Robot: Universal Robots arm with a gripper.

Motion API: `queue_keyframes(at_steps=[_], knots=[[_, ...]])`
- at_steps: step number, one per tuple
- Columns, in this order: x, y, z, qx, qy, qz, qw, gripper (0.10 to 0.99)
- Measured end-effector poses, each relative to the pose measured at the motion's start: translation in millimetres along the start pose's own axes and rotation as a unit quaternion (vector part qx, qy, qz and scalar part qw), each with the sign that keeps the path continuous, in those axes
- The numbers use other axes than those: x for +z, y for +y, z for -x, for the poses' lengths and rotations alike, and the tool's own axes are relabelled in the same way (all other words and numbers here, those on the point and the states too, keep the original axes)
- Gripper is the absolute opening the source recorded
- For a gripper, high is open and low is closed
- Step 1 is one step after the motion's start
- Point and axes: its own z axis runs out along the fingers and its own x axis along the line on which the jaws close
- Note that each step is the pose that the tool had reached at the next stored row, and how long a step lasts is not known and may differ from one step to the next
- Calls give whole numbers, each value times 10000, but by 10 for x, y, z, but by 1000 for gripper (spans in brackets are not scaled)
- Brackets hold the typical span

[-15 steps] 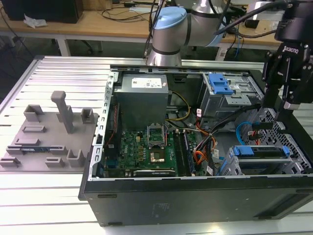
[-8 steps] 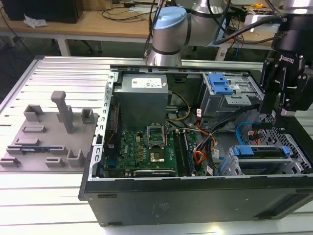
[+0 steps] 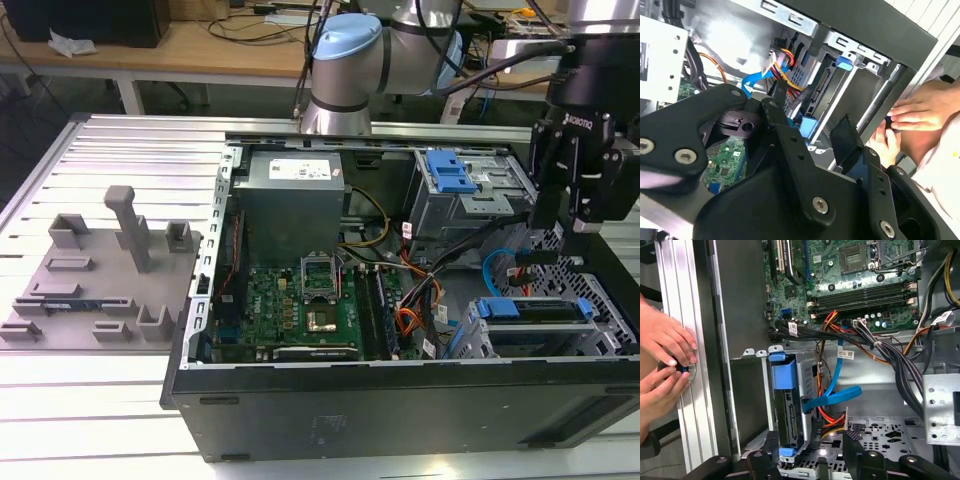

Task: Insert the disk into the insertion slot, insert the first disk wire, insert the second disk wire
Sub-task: 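Insert the first disk wire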

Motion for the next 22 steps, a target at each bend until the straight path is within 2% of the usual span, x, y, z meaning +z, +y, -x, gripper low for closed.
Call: queue_keyframes(at_steps=[4, 5, 6, 7, 8, 9, 16, 19, 20, 22], knots=[[30, 29, 23, 13, 104, -12, 9999, 608], [41, 33, 27, 16, 123, -13, 9999, 541], [49, 34, 32, 17, 141, -14, 9999, 541], [63, 36, 40, 17, 169, -17, 9999, 475], [73, 36, 45, 16, 184, -19, 9998, 475], [83, 37, 50, 15, 202, -21, 9998, 412], [157, 47, 112, 14, 278, -29, 9996, 412], [149, 49, 154, 14, 316, -36, 9995, 412], [144, 50, 166, 12, 350, -40, 9994, 412], [138, 51, 182, 8, 458, -52, 9989, 412]])
